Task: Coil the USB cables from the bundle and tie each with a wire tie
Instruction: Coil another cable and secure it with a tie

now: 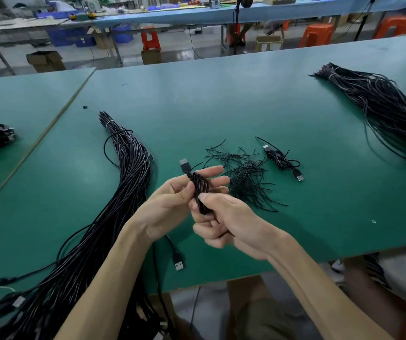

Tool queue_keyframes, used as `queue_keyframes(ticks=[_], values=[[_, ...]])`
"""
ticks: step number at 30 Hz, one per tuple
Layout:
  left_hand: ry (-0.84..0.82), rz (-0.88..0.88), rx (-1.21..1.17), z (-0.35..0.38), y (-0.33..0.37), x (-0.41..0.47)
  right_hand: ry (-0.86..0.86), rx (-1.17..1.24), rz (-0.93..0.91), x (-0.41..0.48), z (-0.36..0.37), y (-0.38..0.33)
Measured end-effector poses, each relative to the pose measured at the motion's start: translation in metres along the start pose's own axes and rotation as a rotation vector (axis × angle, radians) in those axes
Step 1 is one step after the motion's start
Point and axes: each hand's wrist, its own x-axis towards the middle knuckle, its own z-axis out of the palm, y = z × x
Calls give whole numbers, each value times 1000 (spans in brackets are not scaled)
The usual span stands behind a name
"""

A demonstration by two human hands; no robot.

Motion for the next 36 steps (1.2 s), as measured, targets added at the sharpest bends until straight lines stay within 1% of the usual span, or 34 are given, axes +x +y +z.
queue_keyframes(ticks=[4, 7, 11, 14, 18, 21, 26, 29, 32, 36], values=[[-1, 5, -62, 1, 1, 0, -56, 136, 47, -4, -1, 4], [34, 17, -73, 5, 2, 2, -56, 171, 79, -4, -4, 6], [33, 23, -94, 6, 1, 2, -94, 257, 88, -4, -7, 9], [-20, 23, -121, 5, 0, 2, -157, 385, 88, -4, -7, 10], [-123, 20, -191, 7, 0, 1, -287, 579, 79, -4, -2, 15], [-146, 28, -192, 6, 0, 1, -334, 671, 66, -3, 3, 19], [-80, 21, -171, 7, -2, 4, -284, 704, 41, 0, -1, 22], [-11, 24, -151, 4, -3, 6, -210, 730, 44, 3, -7, 26], [90, 32, -80, 0, -8, 7, -73, 569, 27, 2, -14, 30], [196, 95, 57, -6, -15, 11, 122, 317, 2, -1, -23, 27]])
